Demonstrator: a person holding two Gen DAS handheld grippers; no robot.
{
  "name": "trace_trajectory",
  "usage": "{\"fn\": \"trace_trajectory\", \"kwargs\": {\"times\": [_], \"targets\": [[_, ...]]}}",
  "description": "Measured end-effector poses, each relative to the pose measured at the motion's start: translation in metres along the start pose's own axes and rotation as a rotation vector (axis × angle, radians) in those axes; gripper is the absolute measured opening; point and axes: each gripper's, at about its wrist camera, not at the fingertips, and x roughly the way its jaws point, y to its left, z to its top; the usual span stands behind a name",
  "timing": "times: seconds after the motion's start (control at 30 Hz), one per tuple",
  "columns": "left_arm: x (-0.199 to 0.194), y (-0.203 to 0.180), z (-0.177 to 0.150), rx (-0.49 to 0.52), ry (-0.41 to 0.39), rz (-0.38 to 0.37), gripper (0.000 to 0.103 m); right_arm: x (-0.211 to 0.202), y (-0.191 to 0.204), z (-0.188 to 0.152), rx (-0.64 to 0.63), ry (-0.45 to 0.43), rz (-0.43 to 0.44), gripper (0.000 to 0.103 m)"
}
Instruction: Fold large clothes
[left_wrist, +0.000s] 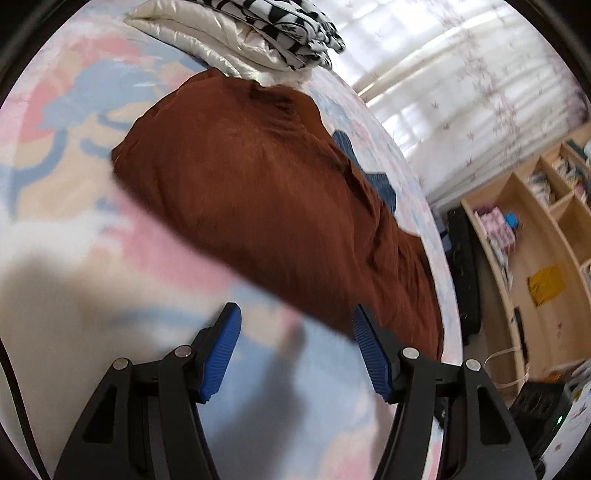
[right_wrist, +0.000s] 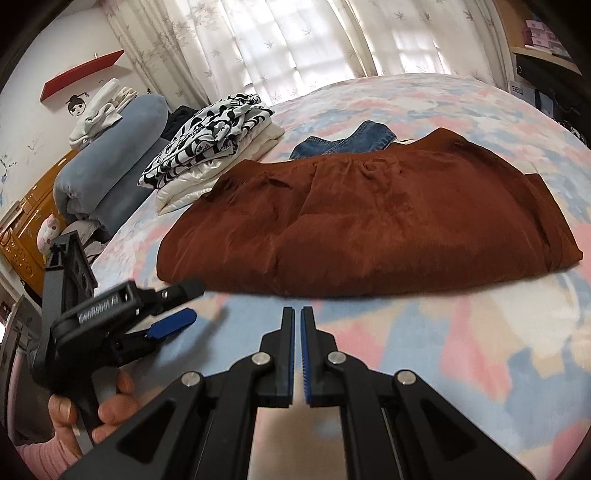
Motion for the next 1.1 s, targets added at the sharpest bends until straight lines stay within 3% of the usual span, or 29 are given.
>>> {"fn": "trace_trajectory", "kwargs": {"times": [0.27,0.57,0.6,0.83,1.1], "targets": [[0.035,0.011,0.034,-0.066,-0.047,-0.041,0.061,0.017,-0.001,0.019,0.007,-0.011,-0.004,0.003],[0.056,0.02,0.067,-0.13,-0.095,-0.074,0.061,0.058,0.0,0.068,0.0,-0.035,-0.043,0.003],[0.055,0.021,0.068,-0.136,-0.105,-0.072,0.06,0.064,0.0,0.074,-0.015,-0.042,-0.063,0.003],[0.053,0.019,0.066,-0.116,-0.182,0.011,0.021,0.123,-0.017,0.094,-0.031,-0.007,-0.182,0.003],[0.036,-0.043,0.06,0.144,-0.312,0.16,0.012,0.136,-0.01,0.109,-0.076,-0.038,-0.205,0.003]]}}
